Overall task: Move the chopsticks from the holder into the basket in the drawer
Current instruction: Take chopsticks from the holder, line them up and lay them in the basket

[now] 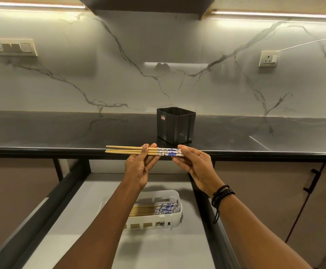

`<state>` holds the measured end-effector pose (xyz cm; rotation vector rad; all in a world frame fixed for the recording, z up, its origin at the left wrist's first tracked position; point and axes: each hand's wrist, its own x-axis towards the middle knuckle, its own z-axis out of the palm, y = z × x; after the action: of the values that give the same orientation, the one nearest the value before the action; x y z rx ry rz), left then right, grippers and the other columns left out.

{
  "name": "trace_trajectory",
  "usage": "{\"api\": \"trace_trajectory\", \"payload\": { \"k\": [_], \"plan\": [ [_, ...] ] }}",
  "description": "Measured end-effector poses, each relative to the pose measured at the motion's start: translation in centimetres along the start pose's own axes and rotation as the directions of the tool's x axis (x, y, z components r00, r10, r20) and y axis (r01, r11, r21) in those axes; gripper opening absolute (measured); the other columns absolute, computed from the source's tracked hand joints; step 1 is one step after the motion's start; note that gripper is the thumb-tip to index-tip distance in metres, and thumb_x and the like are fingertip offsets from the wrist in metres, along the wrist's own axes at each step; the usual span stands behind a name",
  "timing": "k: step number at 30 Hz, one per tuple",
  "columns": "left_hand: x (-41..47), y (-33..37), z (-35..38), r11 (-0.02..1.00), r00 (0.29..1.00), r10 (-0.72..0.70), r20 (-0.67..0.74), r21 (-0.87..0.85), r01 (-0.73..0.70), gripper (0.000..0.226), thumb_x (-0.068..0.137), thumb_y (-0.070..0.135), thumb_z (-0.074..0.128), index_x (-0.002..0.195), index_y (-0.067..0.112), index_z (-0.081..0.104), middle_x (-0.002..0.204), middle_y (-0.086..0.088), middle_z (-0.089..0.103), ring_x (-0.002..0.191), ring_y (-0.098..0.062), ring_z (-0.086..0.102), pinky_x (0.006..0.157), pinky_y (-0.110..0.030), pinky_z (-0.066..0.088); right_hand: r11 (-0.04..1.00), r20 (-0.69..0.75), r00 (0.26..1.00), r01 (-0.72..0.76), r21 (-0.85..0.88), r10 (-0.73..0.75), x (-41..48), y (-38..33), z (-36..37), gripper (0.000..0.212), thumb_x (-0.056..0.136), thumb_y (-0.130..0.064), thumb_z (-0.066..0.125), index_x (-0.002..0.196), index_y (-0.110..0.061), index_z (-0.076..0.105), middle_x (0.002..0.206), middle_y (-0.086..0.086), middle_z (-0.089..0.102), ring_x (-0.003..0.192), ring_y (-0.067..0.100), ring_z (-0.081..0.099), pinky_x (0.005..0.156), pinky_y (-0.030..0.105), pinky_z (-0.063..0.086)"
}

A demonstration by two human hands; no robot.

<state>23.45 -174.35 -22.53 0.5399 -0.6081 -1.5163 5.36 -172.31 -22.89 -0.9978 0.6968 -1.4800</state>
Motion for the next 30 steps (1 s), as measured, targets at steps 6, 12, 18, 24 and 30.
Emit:
{"api": "trace_trajectory", "payload": {
  "k": [6,12,18,24,30],
  "plan": [
    [-0.04,0.11,-0.06,0.991,0.996,-0.085,0.039,-0.096,0.088,0.024,0.095,0.012,0.054,0.116,-0.001,0.055,0.102,-0.02,0.072,0.093,-0.028,0.072,0.062,-0.033,0.06,0.972,0.119,0.992,-0.062,0.227,0.036,-0.11,0.07,0.23,0.025,0.089,-0.019,0.063,0.108,-0.006,0.073,0.114,0.024,0.069,0.098,0.025,0.071,0.077,0.029,0.061],
    [0.19,0.17,-0.38,0.993,0.993,-0.091,0.081,-0.067,0.096,0.021,0.094,0.015,0.056,0.11,0.002,0.059,0.106,-0.019,0.071,0.096,-0.029,0.071,0.064,-0.033,0.06,0.967,0.12,0.991,-0.082,0.241,0.054,-0.23,0.07,0.34,0.025,0.086,-0.021,0.065,0.105,-0.009,0.074,0.114,0.023,0.069,0.1,0.026,0.071,0.075,0.029,0.061],
    [0.3,0.1,-0.42,0.996,0.995,-0.07,0.064,-0.047,0.073,0.02,0.095,0.014,0.054,0.109,0.001,0.059,0.105,-0.019,0.072,0.095,-0.028,0.071,0.065,-0.033,0.06,0.98,0.073,0.997,-0.042,0.195,0.028,-0.14,0.2,0.45,0.02,0.091,-0.018,0.06,0.101,-0.005,0.071,0.111,0.025,0.069,0.102,0.03,0.07,0.075,0.031,0.061],
    [0.29,-0.02,-0.22,0.998,0.998,-0.057,0.01,0.005,0.057,0.022,0.096,0.015,0.053,0.112,0.001,0.058,0.104,-0.019,0.072,0.095,-0.028,0.071,0.066,-0.034,0.061,0.996,0.078,0.995,0.062,-0.064,-0.057,-0.28,-0.21,0.67,0.032,0.084,-0.021,0.067,0.111,-0.005,0.065,0.107,0.02,0.072,0.097,0.027,0.071,0.078,0.03,0.061],
    [0.32,-0.12,-0.12,0.992,0.995,-0.096,-0.021,0.077,0.097,0.02,0.095,0.013,0.055,0.11,-0.001,0.058,0.099,-0.019,0.073,0.087,-0.026,0.073,0.064,-0.034,0.061,0.969,0.026,0.995,0.097,-0.226,-0.094,-0.52,0.02,0.76,0.035,0.068,-0.012,0.075,0.101,0.001,0.071,0.098,0.022,0.074,0.084,0.023,0.074,0.072,0.022,0.06]
  ]
}}
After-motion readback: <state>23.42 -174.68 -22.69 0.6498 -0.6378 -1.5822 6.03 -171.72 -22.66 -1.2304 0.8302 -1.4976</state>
